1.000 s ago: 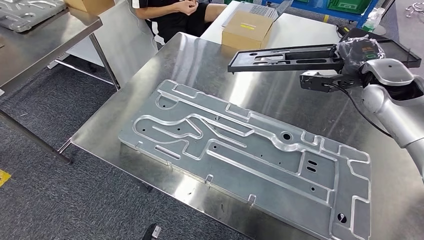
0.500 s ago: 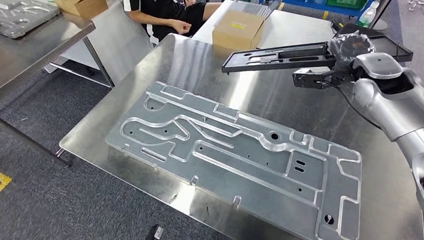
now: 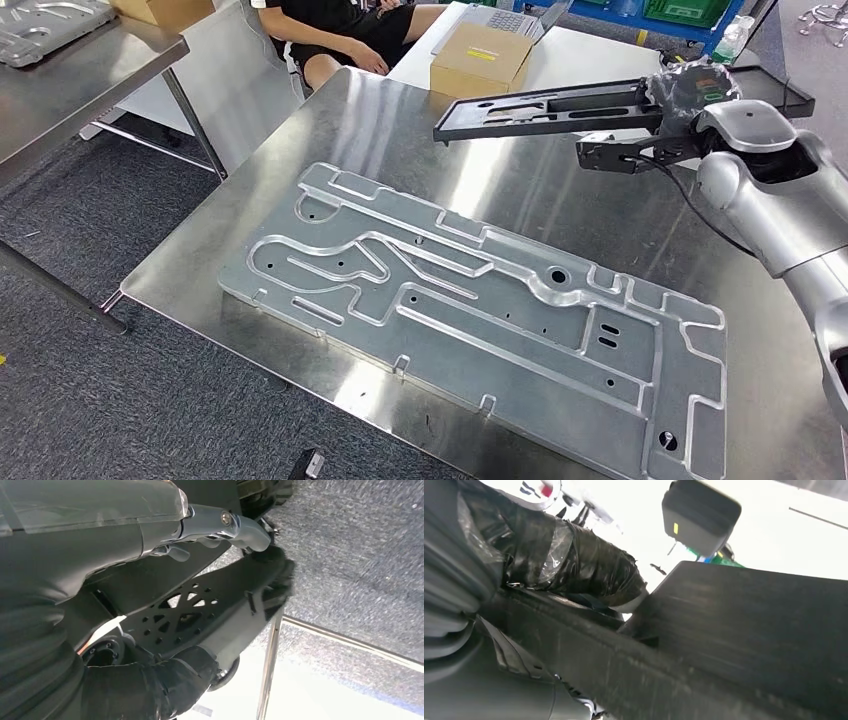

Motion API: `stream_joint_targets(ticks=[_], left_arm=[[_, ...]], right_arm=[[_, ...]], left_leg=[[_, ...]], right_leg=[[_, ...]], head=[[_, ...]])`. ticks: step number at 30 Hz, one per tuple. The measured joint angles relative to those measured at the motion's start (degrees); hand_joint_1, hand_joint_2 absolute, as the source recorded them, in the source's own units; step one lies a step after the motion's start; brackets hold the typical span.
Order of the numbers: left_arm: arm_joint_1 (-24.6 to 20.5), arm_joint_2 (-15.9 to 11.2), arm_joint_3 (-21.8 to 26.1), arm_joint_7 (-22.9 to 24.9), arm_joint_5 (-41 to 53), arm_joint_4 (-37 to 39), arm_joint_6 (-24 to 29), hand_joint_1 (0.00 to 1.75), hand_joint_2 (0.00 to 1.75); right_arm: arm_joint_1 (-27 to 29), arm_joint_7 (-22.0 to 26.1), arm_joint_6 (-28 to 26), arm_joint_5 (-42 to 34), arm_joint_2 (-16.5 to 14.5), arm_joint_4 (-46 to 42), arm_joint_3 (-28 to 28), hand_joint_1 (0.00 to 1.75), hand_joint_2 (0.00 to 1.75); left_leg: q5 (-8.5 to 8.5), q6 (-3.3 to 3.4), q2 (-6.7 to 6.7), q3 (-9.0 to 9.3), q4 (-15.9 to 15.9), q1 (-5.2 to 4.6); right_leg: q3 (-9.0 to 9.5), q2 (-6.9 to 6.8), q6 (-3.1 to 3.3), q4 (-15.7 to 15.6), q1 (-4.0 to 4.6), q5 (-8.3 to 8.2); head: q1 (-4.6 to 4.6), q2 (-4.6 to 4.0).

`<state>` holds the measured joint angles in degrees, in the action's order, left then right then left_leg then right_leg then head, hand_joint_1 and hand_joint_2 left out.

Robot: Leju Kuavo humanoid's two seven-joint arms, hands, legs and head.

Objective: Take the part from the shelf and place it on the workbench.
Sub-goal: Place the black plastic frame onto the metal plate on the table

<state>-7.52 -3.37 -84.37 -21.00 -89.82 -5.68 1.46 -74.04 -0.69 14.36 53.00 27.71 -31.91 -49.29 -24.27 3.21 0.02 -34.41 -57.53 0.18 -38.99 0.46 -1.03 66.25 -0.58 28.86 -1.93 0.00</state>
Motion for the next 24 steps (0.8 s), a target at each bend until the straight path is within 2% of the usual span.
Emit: stream_joint_targets(ticks=[2, 3, 4, 6, 7, 8, 9, 11, 12, 13, 15, 17, 18, 19, 20, 22, 23, 24], left_arm=[[0.1, 0.0, 0.0, 0.1, 0.0, 0.0, -0.1, 0.0, 1.75], [0.1, 0.0, 0.0, 0.0, 0.0, 0.0, -0.2, 0.0, 1.75], [0.2, 0.0, 0.0, -0.1, 0.0, 0.0, -0.4, 0.0, 1.75], [0.3, 0.0, 0.1, -0.6, 0.0, 0.0, -1.0, 0.0, 1.75], [0.3, 0.0, 0.1, -0.7, 0.0, 0.0, -1.3, 0.0, 1.75], [0.3, 0.0, 0.2, -0.8, -0.1, 0.0, -1.4, 0.0, 1.75], [0.3, 0.0, 0.2, -0.9, -0.1, 0.0, -1.4, 0.0, 1.75], [0.5, 0.0, 0.2, -0.9, -0.1, 0.0, -1.5, 0.0, 1.75], [0.6, 0.0, 0.2, -0.9, -0.1, 0.0, -1.5, 0.0, 1.75], [0.7, 0.0, 0.2, -0.8, -0.1, 0.0, -1.5, 0.0, 1.75], [0.7, 0.0, 0.2, -0.8, -0.1, 0.0, -1.6, 0.0, 1.75], [0.6, 0.0, 0.3, -0.8, -0.1, 0.0, -1.8, 0.0, 1.75], [0.6, 0.0, 0.3, -0.8, -0.1, 0.0, -1.9, 0.0, 1.75], [0.6, 0.0, 0.3, -0.9, -0.1, 0.0, -1.9, 0.0, 1.75], [0.6, 0.0, 0.3, -0.9, -0.1, 0.0, -1.9, 0.0, 1.75], [0.6, -0.1, 0.3, -0.9, 0.0, 0.0, -1.9, 0.0, 1.75], [0.6, -0.2, 0.3, -1.0, 0.0, 0.0, -1.9, 0.0, 1.75], [0.5, -0.2, 0.3, -1.2, 0.0, 0.0, -1.9, 0.0, 1.75]], right_arm=[[-0.1, 0.1, 0.1, 0.3, 0.0, 0.2, 0.0, 1.75, 1.75], [-0.1, 0.3, 0.3, 0.5, 0.0, 0.3, 0.0, 1.75, 1.75], [-0.1, 0.4, 0.6, 0.9, 0.0, 0.4, -0.1, 1.75, 1.75], [-0.5, 0.8, 1.3, 1.6, 0.1, 0.5, -0.2, 1.75, 1.75], [-0.9, 1.0, 1.7, 1.8, 0.1, 0.5, -0.2, 1.75, 1.75], [-1.2, 1.1, 2.0, 1.9, 0.1, 0.5, -0.2, 1.75, 1.75], [-1.4, 1.2, 2.1, 2.0, 0.2, 0.5, -0.2, 1.75, 1.75], [-1.6, 1.3, 2.2, 2.0, 0.2, 0.5, -0.3, 1.75, 1.75], [-1.6, 1.3, 2.2, 2.1, 0.2, 0.5, -0.3, 1.75, 1.75], [-1.7, 1.4, 2.2, 2.1, 0.2, 0.5, -0.3, 1.75, 1.75], [-1.8, 1.5, 2.2, 2.2, 0.2, 0.5, -0.3, 1.75, 1.75], [-1.9, 1.6, 2.3, 2.4, 0.2, 0.5, -0.3, 1.75, 1.75], [-1.9, 1.6, 2.4, 2.4, 0.2, 0.5, -0.3, 1.75, 1.75], [-1.9, 1.6, 2.5, 2.5, 0.2, 0.5, -0.3, 1.75, 1.75], [-1.9, 1.7, 2.6, 2.5, 0.3, 0.5, -0.3, 1.75, 1.75], [-1.9, 1.7, 2.8, 2.6, 0.4, 0.5, -0.3, 1.75, 1.75], [-1.9, 1.8, 2.9, 2.7, 0.5, 0.5, -0.3, 1.75, 1.75], [-1.9, 1.8, 3.0, 2.7, 0.6, 0.5, -0.3, 1.75, 1.75]], left_leg=[[-0.03, 0.09, 0.05, -0.02, -0.1, -0.04], [-0.05, 0.07, 0.07, -0.04, -0.3, -0.04], [-0.13, 0.01, 0.08, -0.07, -0.5, -0.02], [-0.49, -0.37, 0.03, -0.2, -1.2, 0.04], [-0.69, -0.64, -0.03, -0.45, -1.7, -0.05], [-0.77, -0.96, -0.11, -0.77, -2.0, -0.1], [-0.74, -1.25, -0.17, -1.09, -2.2, -0.17], [-0.45, -1.81, -0.28, -1.46, -2.2, -0.21], [-0.82, -2.05, -0.29, -1.66, -2.4, -0.18], [-1.88, -2.29, -0.3, -2.02, -3.4, -0.16], [-6.09, -2.64, -0.27, -3.74, -8.5, -0.03], [-10.22, -2.82, -0.25, -5.75, -15.5, 0.02], [-11.04, -2.83, -0.25, -5.95, -17.4, 0.03], [-10.83, -2.75, -0.25, -5.12, -17.2, 0.02], [-9.68, -2.59, -0.25, -3.15, -14.6, 0.02], [-7.28, -2.03, -0.23, 2.11, -6.4, -0.14], [-6.61, -1.75, -0.24, 3.83, -3.3, -0.27], [-6.41, -1.48, -0.24, 4.64, -1.5, -0.41]], right_leg=[[-3.32, -0.07, -0.41, 6.6, -0.25, 2.42], [-4.12, -0.1, -0.6, 7.9, -0.44, 2.36], [-3.86, -0.15, -0.75, 7.1, -0.64, 1.23], [-0.82, -0.26, -0.97, 0.6, -1.02, -2.48], [0.68, -0.27, -0.99, -2.7, -1.0, -3.82], [1.59, -0.26, -0.91, -4.8, -0.9, -4.54], [1.81, -0.22, -0.75, -5.6, -0.73, -4.59], [1.52, -0.18, -0.13, -5.7, -0.57, -4.92], [1.45, -0.26, 0.3, -6.0, -0.63, -5.19], [1.35, -0.35, 0.82, -6.2, -0.71, -5.53], [0.93, -0.54, 1.69, -6.6, -0.71, -6.24], [0.12, -0.6, 2.0, -6.6, -0.53, -6.9], [-0.35, -0.6, 2.02, -6.6, -0.47, -7.26], [-0.84, -0.53, 1.99, -6.6, -0.43, -7.62], [-1.29, -0.4, 1.91, -6.6, -0.42, -7.98], [-1.95, -0.16, 1.51, -6.6, -0.35, -8.68], [-2.12, -0.12, 1.19, -6.6, -0.31, -9.02], [-2.2, -0.14, 0.8, -6.7, -0.28, -9.37]], head=[[0.0, 0.0], [-0.01, 0.0], [-0.01, 0.0], [-0.01, 0.0], [0.0, 0.0], [-0.02, 0.0], [-0.04, 0.01], [-0.1, 0.01], [-0.1, 0.01], [-0.13, 0.0], [-0.16, 0.0], [-0.19, 0.0], [-0.19, 0.0], [-0.19, 0.0], [-0.19, 0.0], [-0.19, 0.0], [-0.18, 0.0], [-0.16, 0.0]])
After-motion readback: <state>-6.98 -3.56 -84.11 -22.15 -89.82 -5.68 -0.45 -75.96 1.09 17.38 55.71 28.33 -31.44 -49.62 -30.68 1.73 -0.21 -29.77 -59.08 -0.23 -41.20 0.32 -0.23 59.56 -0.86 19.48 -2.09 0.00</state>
